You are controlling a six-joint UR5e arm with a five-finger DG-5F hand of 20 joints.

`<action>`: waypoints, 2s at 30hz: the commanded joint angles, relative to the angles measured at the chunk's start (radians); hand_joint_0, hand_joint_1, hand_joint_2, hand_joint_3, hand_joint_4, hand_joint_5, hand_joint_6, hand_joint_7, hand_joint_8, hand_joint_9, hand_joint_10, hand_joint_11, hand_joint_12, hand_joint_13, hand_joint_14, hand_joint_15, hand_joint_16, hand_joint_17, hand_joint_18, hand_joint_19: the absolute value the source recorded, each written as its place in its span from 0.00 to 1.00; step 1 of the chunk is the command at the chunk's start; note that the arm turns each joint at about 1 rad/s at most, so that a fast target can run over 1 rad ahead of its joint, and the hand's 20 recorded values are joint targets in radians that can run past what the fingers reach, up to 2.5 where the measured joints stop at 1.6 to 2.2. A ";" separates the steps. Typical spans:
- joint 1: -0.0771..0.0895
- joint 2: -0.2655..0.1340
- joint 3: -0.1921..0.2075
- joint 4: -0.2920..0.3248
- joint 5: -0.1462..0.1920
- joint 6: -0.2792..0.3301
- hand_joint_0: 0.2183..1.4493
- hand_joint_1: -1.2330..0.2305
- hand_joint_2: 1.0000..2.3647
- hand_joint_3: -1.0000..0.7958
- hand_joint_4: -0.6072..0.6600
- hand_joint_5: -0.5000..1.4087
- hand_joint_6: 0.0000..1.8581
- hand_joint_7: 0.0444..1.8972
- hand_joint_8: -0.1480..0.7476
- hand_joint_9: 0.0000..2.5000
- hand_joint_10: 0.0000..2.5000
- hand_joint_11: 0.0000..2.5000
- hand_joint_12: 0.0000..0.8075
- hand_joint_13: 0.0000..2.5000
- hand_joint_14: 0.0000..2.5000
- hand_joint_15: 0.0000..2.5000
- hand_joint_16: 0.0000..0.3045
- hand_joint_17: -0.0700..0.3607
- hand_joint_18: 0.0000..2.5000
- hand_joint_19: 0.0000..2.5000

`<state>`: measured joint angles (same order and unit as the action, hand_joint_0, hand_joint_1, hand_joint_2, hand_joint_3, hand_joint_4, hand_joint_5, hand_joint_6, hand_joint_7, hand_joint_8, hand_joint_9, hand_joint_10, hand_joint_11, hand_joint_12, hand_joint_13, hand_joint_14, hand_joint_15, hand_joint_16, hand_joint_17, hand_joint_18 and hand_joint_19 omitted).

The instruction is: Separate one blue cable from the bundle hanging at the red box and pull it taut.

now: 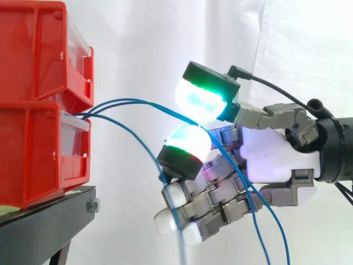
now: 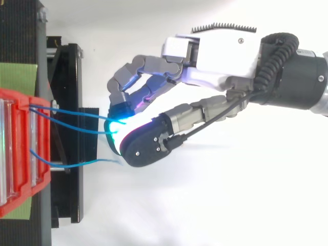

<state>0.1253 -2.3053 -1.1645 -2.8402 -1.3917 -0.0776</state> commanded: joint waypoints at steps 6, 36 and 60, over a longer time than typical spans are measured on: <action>0.002 0.000 0.000 -0.001 0.014 0.002 0.24 0.55 0.00 0.28 0.68 0.14 0.48 0.56 0.57 0.30 0.01 0.26 0.48 0.26 0.00 0.14 0.14 0.39 0.22 0.15; 0.045 0.000 -0.009 -0.007 0.094 -0.008 0.37 0.32 0.00 0.30 0.65 0.14 0.49 0.57 0.55 0.32 0.01 0.28 0.47 0.29 0.01 0.15 0.15 0.40 0.28 0.17; 0.063 0.000 -0.011 -0.019 0.131 0.002 0.37 0.21 0.00 0.28 0.64 0.16 0.49 0.60 0.56 0.34 0.01 0.29 0.46 0.31 0.01 0.16 0.15 0.40 0.31 0.17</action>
<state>0.1900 -2.3056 -1.1750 -2.8584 -1.2612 -0.0752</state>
